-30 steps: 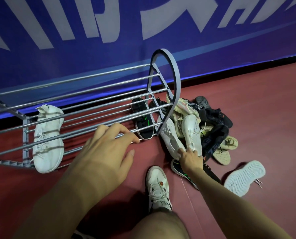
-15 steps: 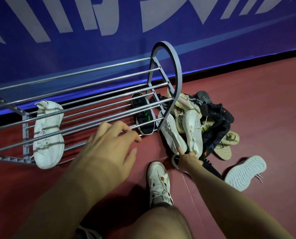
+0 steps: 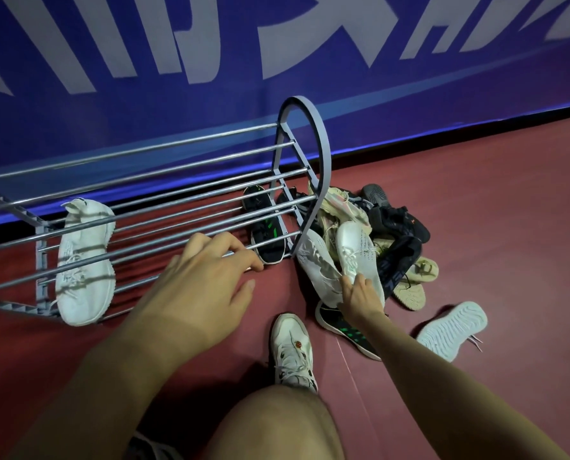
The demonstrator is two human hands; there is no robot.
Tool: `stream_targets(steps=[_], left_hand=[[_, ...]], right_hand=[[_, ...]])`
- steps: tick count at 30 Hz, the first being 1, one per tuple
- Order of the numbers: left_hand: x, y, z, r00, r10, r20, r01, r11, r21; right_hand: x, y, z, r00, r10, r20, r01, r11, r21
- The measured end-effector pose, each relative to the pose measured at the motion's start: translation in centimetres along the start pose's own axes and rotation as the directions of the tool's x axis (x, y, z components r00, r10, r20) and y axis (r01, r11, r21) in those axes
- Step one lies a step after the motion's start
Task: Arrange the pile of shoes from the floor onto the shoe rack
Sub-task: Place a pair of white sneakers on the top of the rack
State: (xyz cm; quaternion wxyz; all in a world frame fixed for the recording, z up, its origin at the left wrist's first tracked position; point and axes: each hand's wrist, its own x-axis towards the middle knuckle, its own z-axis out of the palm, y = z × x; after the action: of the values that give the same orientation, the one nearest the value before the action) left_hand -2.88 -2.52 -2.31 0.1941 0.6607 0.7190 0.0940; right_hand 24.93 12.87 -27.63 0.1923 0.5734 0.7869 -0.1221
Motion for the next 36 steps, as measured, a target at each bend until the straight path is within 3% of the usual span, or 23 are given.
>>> stream_targets(steps=[5,10,14,20,30,36], left_hand=[[-0.6,-0.2,-0.3,0.999,0.02,-0.03,-0.02,1.0,-0.003],[-1.1,-0.6,-0.6,1.0,-0.006,-0.021,0.005,1.0,-0.015],[-1.9,-1.1,-0.9,1.0,0.001,0.013,-0.001,1.0,-0.011],[-3.2,-2.2,-1.6,1.0,-0.006,0.022,0.006,0.999,0.032],[-7.1,-1.8,-2.3,0.996,-0.051,0.079,0.044,0.995,0.094],[-10.4,-3.2,-2.9,0.992,-0.099,0.08,0.091,0.99,0.104]], right_hand=[[-1.3,0.5,-1.8,0.993,-0.08,-0.085,0.066,0.986,-0.151],[-4.3,0.4,-3.3,0.993,-0.082,-0.084,0.081,0.997,-0.011],[-6.2,-0.1,-3.4,0.993,-0.113,-0.039,0.112,0.994,-0.013],[-9.2,-2.8,-5.0,0.964,-0.254,-0.076,0.244,0.963,-0.117],[-15.5,-9.1,-16.3,0.862,-0.497,-0.097,0.454,0.843,-0.289],[-19.7,-12.0,-21.9,0.755,-0.63,-0.18,0.53,0.749,-0.397]])
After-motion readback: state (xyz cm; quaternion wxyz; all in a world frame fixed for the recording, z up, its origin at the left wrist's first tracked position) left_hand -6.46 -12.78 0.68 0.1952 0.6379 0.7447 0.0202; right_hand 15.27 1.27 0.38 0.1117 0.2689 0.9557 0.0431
